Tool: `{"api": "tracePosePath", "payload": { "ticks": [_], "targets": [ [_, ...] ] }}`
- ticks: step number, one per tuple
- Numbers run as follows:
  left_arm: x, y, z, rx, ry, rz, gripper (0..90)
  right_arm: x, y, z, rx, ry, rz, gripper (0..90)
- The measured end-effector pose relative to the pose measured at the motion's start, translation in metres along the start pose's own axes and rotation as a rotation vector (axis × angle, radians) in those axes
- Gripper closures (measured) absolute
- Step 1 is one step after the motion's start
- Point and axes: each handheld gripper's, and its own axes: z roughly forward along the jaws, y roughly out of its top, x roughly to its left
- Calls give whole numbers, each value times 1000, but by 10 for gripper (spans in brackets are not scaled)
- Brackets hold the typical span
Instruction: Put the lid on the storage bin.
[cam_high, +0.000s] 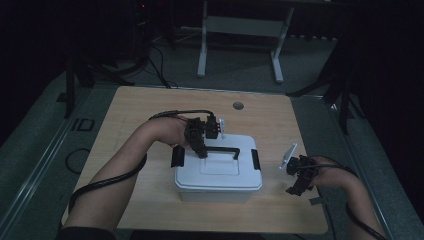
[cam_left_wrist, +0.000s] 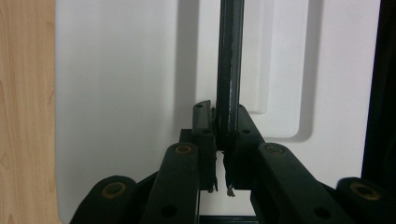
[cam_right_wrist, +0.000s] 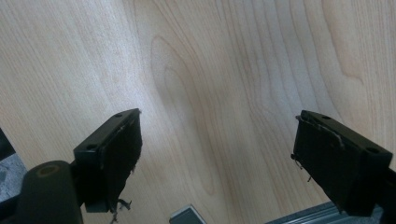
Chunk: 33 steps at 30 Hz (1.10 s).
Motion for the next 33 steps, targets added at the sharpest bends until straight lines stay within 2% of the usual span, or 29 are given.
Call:
{"api": "tracePosePath", "payload": {
  "ticks": [8,16,18,22,24,29,33],
  "targets": [
    [-2,-3,-12,-35,11,-8,831,1,2,1,2,5,-4,150],
    [1,-13,-9,-47,9,-24,829,1,3,0,4,5,-2,150],
    [6,-21,-5,-50,6,-50,828,1,3,0,8,4,-4,150],
    [6,-25,-4,-54,8,-52,828,1,4,0,5,7,-5,150],
    [6,-28,-3,-56,-6,-59,828,2,5,1,10,8,-5,150],
    [6,-33,-3,-43,2,-77,828,2,6,2,11,13,-10,150],
    [3,-34,-2,-52,19,-75,829,3,7,1,9,9,-13,150]
  ]
}}
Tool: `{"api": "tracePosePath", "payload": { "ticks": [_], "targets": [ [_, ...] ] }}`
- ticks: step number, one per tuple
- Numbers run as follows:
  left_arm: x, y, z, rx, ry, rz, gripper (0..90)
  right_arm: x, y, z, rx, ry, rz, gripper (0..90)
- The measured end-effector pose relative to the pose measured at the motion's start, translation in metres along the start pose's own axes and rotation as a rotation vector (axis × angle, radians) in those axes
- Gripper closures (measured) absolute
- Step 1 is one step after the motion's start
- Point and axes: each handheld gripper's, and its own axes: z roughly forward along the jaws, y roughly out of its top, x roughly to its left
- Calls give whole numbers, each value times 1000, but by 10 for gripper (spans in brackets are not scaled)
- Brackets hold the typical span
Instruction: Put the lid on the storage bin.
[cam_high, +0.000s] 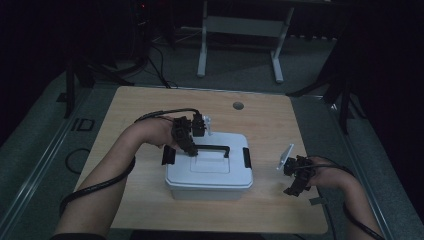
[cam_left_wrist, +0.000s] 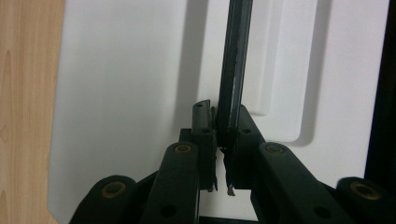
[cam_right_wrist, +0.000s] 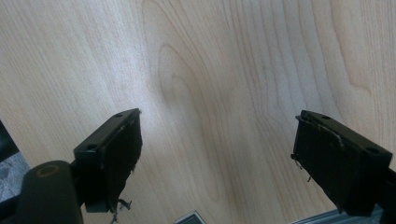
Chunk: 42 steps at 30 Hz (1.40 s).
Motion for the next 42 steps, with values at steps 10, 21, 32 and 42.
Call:
{"api": "tracePosePath", "payload": {
  "ticks": [10,21,32,42],
  "targets": [
    [2,-6,-1,-18,-5,-42,825,1,-2,-1,2,0,-1,150],
    [0,-13,-17,-154,-33,21,833,0,1,-3,3,0,2,151],
    [2,-27,-17,-148,-15,-21,831,1,6,-4,8,0,-12,151],
    [5,-36,-2,-23,6,-52,809,2,9,-3,9,1,-19,156]
  ]
}}
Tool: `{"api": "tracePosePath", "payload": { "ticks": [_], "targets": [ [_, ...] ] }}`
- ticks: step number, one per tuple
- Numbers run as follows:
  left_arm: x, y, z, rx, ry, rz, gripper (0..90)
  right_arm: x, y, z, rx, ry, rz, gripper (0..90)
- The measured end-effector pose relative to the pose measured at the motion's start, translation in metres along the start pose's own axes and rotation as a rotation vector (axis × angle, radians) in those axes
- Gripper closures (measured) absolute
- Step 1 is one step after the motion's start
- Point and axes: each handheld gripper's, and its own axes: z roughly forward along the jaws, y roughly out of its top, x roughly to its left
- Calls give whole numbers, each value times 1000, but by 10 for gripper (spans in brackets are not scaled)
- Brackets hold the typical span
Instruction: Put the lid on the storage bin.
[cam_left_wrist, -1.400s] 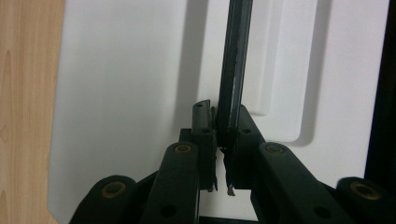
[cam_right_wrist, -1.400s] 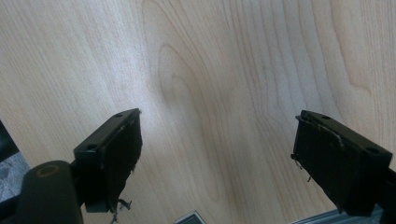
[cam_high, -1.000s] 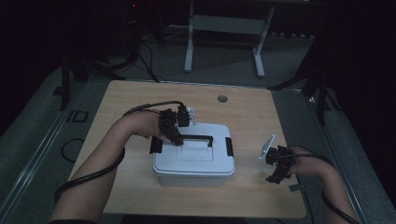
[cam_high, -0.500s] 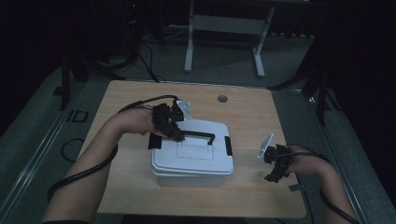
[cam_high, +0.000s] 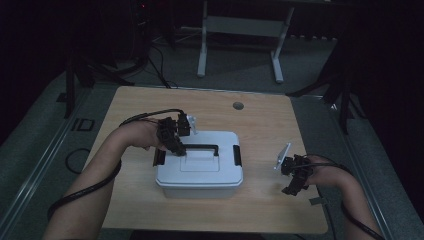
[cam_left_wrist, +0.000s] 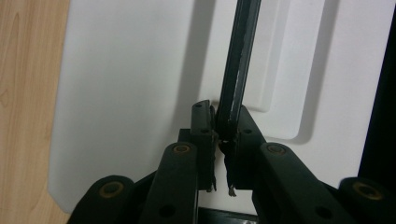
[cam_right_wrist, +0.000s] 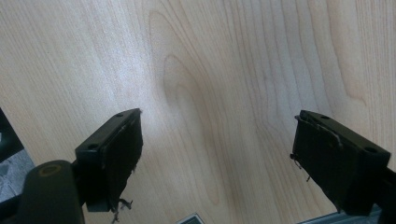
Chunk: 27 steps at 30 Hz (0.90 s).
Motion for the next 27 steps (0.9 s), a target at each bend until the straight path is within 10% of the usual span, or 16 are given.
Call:
{"api": "tracePosePath", "payload": {
  "ticks": [13,27],
  "targets": [
    [3,-6,-9,-47,34,-43,166,-3,4,-3,-26,-21,-1,154],
    [4,-27,-12,-129,103,-14,57,-8,11,-10,-87,-68,4,139]
  ]
}}
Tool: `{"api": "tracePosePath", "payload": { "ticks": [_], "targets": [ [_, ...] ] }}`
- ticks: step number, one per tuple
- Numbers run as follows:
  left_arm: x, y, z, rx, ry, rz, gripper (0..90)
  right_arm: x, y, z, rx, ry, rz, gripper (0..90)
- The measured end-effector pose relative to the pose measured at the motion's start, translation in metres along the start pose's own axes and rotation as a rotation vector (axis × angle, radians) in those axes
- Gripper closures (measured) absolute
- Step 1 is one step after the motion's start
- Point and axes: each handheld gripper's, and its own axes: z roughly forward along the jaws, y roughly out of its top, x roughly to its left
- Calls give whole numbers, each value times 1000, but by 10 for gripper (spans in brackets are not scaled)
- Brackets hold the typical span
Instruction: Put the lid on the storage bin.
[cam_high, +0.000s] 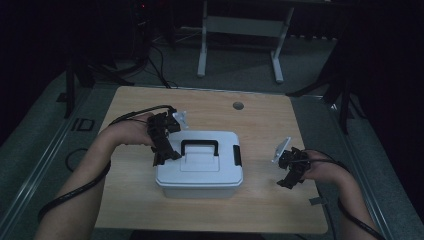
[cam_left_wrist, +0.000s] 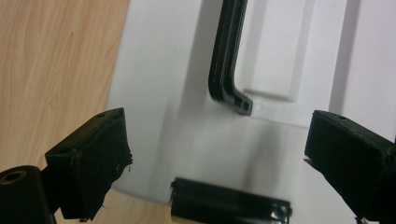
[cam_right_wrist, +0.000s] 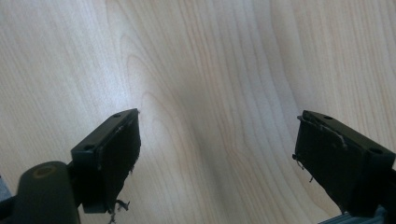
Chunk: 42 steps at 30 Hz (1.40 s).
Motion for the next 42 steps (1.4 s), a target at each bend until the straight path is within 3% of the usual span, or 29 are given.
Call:
{"api": "tracePosePath", "payload": {
  "ticks": [11,13,14,19,21,23,25,30,42],
  "targets": [
    [3,-32,-9,-8,24,-47,58,-2,1,0,-1,-4,17,140],
    [3,-32,-9,-8,24,-47,58,-2,2,1,1,-5,10,140],
    [3,-44,-12,-6,32,-61,58,-2,2,1,2,-4,7,140],
    [5,-61,-18,-22,36,-92,58,-2,2,2,8,-1,14,140],
    [4,-69,-20,-41,50,-85,58,-2,2,2,7,0,12,140],
    [5,-75,-20,-19,49,-104,58,-2,2,1,7,1,16,140],
    [4,-81,-20,-21,55,-95,58,-2,1,1,9,-1,16,140],
    [4,-99,-22,-35,51,-144,58,-2,-1,2,10,-1,23,140],
    [3,-142,5,-22,21,-235,58,0,-6,7,2,5,36,140]
  ]
}}
